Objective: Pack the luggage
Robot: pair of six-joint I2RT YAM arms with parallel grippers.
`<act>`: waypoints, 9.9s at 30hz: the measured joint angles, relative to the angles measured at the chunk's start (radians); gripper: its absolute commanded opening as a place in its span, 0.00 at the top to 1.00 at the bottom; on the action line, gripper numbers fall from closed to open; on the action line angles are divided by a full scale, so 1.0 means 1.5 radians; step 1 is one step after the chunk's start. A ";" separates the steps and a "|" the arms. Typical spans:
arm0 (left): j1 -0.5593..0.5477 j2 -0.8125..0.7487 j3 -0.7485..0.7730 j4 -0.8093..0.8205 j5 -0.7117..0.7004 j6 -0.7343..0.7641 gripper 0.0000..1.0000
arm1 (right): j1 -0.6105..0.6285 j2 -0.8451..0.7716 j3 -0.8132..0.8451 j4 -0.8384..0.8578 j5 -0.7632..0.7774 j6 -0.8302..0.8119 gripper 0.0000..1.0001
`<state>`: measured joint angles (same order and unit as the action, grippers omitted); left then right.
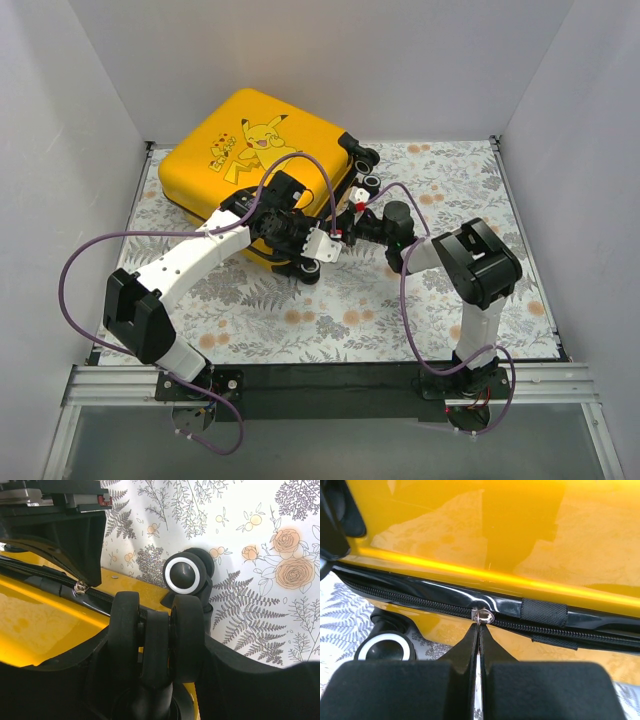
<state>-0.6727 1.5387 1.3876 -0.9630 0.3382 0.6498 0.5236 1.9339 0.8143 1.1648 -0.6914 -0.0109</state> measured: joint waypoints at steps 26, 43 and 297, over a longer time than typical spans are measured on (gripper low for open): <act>0.001 0.004 0.006 -0.021 0.009 -0.012 1.00 | -0.044 -0.079 -0.012 -0.093 0.078 -0.075 0.99; 0.003 -0.005 -0.008 -0.014 0.009 -0.008 1.00 | -0.116 0.082 0.149 -0.071 0.091 -0.153 0.99; 0.415 -0.101 0.143 0.041 0.086 -0.707 0.20 | -0.278 -0.286 -0.301 -0.026 0.102 -0.111 0.99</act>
<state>-0.0502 1.3876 1.6024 -0.9016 0.4671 -0.4110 0.1062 1.5055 0.3626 1.1259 -0.5381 -0.1768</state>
